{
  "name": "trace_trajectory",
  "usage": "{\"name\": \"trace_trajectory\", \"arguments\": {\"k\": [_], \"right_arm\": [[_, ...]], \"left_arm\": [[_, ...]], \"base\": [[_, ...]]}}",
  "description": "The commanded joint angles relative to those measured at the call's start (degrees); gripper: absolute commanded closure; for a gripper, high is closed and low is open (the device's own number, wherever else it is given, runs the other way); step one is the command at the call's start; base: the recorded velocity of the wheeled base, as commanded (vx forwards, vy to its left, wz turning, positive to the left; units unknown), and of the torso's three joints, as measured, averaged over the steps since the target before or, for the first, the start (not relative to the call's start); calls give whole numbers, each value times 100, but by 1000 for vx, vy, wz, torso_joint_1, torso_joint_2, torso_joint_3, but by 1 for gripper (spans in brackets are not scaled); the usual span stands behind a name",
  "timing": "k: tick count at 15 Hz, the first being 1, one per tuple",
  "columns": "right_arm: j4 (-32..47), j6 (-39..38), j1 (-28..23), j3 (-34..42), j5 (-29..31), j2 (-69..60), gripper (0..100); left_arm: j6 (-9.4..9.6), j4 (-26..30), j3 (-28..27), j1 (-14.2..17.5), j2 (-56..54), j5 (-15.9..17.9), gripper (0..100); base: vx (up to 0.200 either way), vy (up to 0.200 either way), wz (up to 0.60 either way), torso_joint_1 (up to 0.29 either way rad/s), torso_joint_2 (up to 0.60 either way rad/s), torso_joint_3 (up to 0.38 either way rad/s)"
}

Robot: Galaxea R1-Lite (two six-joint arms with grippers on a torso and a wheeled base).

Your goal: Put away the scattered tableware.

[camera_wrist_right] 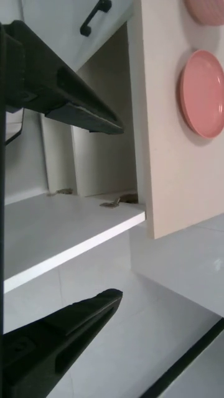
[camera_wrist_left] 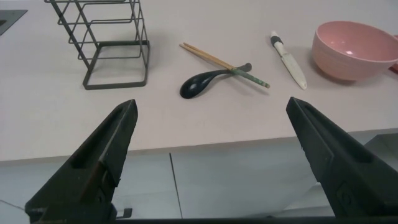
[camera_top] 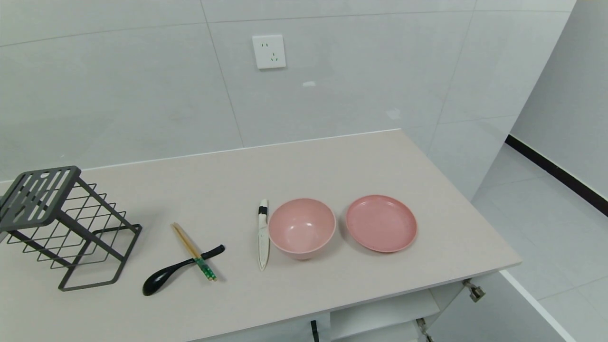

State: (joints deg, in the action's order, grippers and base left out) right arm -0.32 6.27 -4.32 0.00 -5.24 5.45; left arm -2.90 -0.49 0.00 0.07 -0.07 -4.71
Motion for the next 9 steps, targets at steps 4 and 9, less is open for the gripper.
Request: {"name": "trace_trajectory", "arguments": {"k": [4, 9], "right_arm": [[-65, 94, -8, 0, -38, 0, 0], [-1093, 15, 1, -26, -1128, 35, 0]], "left_arm": [[-9, -4, 0, 1, 7, -4, 0], [-9, -4, 0, 1, 7, 5, 0]], "base": [[0, 0, 0, 0, 0, 0], [0, 0, 0, 0, 0, 0]]}}
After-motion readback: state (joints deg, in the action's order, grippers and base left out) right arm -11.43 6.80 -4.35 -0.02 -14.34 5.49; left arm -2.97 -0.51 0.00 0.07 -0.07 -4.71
